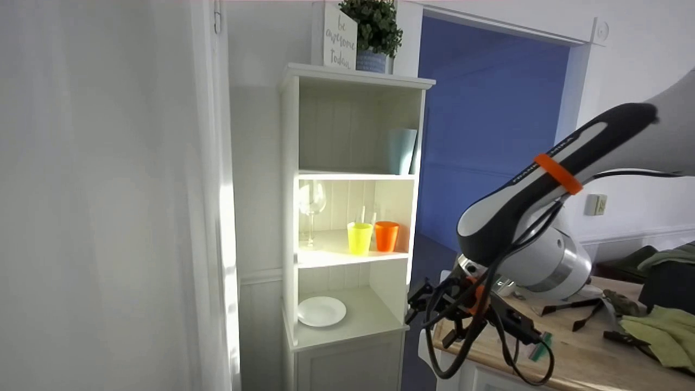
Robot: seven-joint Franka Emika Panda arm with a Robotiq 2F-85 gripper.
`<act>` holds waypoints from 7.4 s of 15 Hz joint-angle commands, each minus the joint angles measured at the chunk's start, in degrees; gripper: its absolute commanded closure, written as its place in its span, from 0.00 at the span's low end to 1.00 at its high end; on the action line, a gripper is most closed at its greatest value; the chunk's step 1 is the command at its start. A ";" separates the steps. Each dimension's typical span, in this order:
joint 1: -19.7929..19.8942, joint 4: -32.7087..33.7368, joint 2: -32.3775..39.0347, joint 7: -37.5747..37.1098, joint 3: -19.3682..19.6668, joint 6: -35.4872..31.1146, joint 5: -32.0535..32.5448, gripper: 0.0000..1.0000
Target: Remove the white plate from the shelf and put it on the counter
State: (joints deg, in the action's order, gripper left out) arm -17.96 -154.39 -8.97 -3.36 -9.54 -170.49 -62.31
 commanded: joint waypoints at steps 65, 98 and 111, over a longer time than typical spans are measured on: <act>2.45 73.52 65.28 68.65 9.01 8.30 -76.06 0.76; 2.94 71.68 63.84 68.28 9.98 9.17 -76.76 0.22; 2.43 78.68 68.07 66.06 9.60 7.65 -75.28 0.03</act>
State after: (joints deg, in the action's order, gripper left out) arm -14.77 -79.93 56.08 63.58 -0.08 -161.35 -136.97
